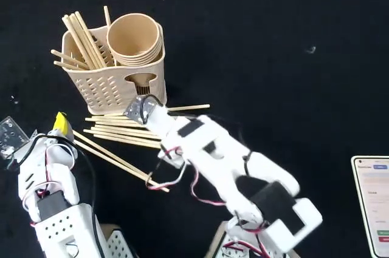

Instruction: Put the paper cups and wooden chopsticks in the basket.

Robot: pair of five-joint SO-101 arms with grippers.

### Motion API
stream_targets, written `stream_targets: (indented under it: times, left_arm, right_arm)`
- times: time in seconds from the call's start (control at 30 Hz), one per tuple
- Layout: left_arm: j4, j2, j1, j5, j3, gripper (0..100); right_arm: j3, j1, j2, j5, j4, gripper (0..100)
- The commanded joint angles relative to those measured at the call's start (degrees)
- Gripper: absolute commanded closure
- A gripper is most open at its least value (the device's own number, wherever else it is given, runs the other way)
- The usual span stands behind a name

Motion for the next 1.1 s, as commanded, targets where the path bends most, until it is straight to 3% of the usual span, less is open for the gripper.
stream_targets:
  times: [0.0,0.1,0.27,0.43,0.8,0.9,1.07]
  left_arm:
    - [-0.18,-0.79,0.75,-0.53,-0.13,77]
    - [-0.18,-0.79,0.75,-0.53,-0.13,77]
    - [-0.18,-0.79,0.75,-0.53,-0.13,77]
    - [-0.18,-0.79,0.75,-0.53,-0.13,77]
    - [-0.18,-0.79,0.75,-0.53,-0.13,77]
    - [-0.18,-0.79,0.75,-0.53,-0.13,77]
    - [-0.18,-0.79,0.75,-0.53,-0.13,77]
  right_arm:
    - [-2.77,-0.44,1.80,4.13,3.87,81.7]
    - [-2.59,-2.11,1.54,7.21,6.07,99.3]
    - [-2.42,-2.11,-0.84,7.21,11.96,98.6]
    - [3.74,-1.93,-12.62,7.30,17.93,98.8]
    - [18.77,-1.76,-34.15,7.38,18.73,98.7]
    - [22.02,1.58,-33.98,8.35,18.81,98.7]
    - [22.29,16.70,-33.89,20.75,18.64,98.7]
